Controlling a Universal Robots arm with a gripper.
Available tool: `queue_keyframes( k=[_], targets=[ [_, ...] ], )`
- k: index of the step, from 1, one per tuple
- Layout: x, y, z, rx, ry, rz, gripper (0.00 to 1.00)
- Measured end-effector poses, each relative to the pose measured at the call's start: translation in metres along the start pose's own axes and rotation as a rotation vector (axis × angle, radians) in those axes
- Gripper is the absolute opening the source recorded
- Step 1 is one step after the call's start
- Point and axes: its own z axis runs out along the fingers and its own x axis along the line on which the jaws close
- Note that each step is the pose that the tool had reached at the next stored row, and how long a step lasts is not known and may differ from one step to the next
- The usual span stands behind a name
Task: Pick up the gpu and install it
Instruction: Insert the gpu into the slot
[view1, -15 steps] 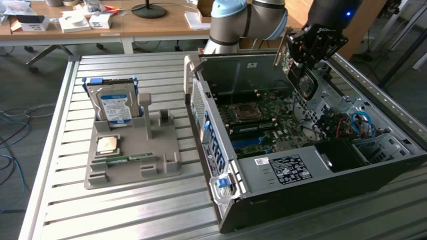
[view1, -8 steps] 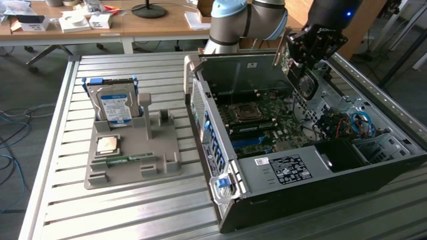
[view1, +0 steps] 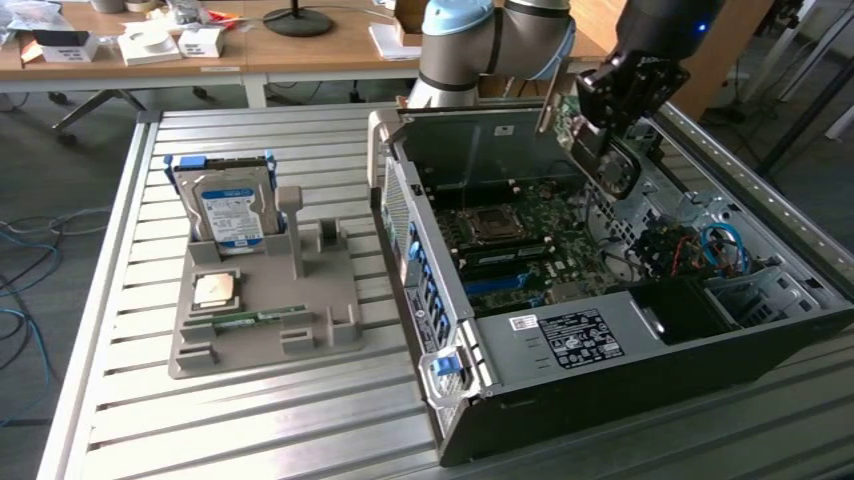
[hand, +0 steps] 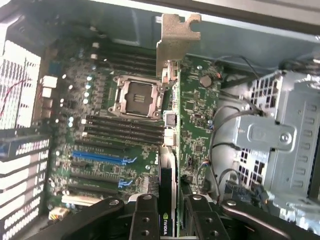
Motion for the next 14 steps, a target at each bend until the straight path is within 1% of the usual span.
queue_keyframes(
  k=[14],
  targets=[
    [0.0,0.0,0.0001,-0.0048,0.0139,-0.254,0.27]
  ],
)
